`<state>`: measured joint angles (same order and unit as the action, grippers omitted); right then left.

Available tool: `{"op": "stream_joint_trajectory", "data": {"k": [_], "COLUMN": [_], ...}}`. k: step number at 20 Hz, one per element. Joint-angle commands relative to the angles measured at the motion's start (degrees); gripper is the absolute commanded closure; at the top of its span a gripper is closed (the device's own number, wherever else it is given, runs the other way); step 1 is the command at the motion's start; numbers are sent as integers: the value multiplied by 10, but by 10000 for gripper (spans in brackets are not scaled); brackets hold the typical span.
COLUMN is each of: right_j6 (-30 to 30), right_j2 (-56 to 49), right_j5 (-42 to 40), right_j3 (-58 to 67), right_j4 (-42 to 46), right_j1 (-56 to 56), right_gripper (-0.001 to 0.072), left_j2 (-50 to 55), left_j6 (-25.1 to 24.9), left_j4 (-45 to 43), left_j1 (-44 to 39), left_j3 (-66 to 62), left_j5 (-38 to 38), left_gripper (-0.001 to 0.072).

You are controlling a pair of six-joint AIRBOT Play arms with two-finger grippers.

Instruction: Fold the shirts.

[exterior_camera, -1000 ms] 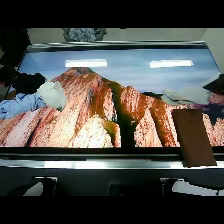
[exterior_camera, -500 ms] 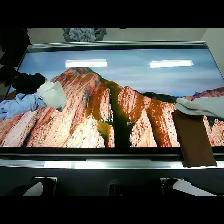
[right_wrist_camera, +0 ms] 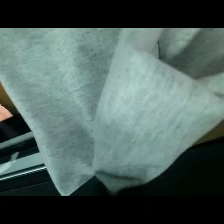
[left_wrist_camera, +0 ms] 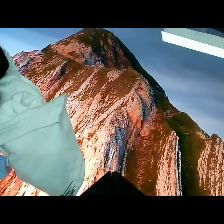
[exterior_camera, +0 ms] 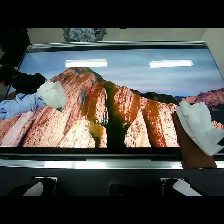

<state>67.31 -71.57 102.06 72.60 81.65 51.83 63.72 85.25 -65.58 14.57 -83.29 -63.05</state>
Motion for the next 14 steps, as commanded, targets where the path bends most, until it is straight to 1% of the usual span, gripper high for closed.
{"op": "stream_joint_trajectory", "data": {"k": [1, 4, 8, 9, 10, 11, 12, 13, 14], "right_j6": [-13, -13, -13, -16, -40, -69, -72, -78, -86], "right_j2": [13, 13, 13, 13, 13, 13, 13, 16, 17], "right_j5": [-56, -90, -103, -103, -104, -102, -99, -108, -126], "right_j3": [-104, -142, -160, -160, -157, -148, -125, -89, -44], "right_j4": [64, 76, 89, 90, 89, 93, 104, 106, 99], "right_j1": [0, 0, 1, 0, 0, 0, 0, 0, -3], "right_gripper": [665, 665, 659, 419, 19, 29, 27, 28, 30], "left_j2": [0, 0, 0, 0, -1, -2, -4, -6, -7], "left_j6": [0, 0, 0, 0, 0, 0, -2, -14, -23], "left_j4": [0, 0, 0, 0, 1, 20, 43, 48, 33], "left_j1": [0, 0, 0, 0, 0, 0, -2, -10, -25], "left_j3": [0, 0, 0, 0, -1, -8, -25, -44, -71], "left_j5": [1, 1, 1, 1, -2, -17, -38, -45, -44], "left_gripper": [678, 678, 677, 677, 678, 678, 678, 678, 679]}}
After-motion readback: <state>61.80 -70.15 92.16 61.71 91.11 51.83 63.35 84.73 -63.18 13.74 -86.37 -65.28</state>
